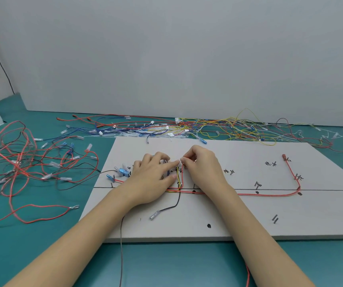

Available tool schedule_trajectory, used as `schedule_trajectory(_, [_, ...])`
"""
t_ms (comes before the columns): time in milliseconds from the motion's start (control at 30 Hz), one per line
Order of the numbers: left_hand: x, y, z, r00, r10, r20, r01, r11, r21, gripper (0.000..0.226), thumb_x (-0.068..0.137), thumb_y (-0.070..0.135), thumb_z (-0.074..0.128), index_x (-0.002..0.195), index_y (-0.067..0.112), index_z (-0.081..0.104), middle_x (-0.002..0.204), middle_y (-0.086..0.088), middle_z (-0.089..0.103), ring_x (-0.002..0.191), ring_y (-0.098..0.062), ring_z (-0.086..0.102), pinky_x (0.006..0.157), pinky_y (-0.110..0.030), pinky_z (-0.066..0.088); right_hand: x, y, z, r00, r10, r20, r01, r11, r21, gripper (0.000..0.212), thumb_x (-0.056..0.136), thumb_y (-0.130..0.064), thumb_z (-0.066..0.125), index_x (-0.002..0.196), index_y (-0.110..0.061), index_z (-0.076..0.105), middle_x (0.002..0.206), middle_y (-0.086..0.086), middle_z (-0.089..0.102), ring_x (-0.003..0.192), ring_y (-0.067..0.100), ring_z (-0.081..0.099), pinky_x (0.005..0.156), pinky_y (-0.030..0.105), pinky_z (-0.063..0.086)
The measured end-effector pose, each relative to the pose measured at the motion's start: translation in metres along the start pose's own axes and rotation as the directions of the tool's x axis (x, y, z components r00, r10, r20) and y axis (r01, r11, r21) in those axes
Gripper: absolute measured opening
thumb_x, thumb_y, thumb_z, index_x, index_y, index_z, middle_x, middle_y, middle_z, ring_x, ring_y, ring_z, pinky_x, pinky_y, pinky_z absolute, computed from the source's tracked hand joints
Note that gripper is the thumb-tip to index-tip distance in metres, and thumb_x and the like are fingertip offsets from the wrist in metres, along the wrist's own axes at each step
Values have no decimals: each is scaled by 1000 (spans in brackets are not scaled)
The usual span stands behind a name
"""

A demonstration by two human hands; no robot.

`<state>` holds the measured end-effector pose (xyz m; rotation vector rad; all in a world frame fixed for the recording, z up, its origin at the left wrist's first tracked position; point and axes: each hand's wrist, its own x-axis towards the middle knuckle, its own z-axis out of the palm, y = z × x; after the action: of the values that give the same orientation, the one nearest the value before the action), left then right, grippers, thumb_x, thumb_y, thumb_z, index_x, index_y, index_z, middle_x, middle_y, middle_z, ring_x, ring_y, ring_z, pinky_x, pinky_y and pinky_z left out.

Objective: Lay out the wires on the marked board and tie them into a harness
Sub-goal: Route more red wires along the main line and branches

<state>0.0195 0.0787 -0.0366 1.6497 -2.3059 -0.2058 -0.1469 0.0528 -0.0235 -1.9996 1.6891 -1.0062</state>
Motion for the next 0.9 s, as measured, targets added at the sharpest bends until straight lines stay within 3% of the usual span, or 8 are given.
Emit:
schedule_trajectory(333, [-1,0,2,999,34,11,-34,999,32,42,100,49,29,141,50,28,141,17,33,122,-15,24,92,-35,19,-1,-3,0,999,-37,-12,37,999,-19,6,87,-20,64,82,-18,67,84,-5,69,82,18,62,76,36,52])
schedule_trajectory(533, [-1,0,2,1000,21,13,-22,999,28,38,100,48,29,138,47,33,143,17,34,124,-16,24,93,-36,19,-1,-3,4,999,-52,-2,52,999,-8,7,86,-18,68,79,-16,68,81,-3,69,79,20,63,76,39,53])
schedule_trajectory(767, [-2,1,2,999,-12,29,11,999,51,54,99,50,29,150,36,21,156,16,20,133,-18,20,105,-39,19,-2,-9,5,998,58,29,-63,974,215,7,83,-15,72,76,-13,72,74,0,69,73,17,65,75,34,54])
schedule_trajectory(900, [-3,3,0,1000,-10,-24,10,1000,8,57,97,51,37,149,35,22,150,15,26,131,-17,25,102,-38,23,-3,-10,5,997,76,10,-76,968,238,10,82,-12,71,73,-16,70,68,-4,66,68,14,62,72,31,53])
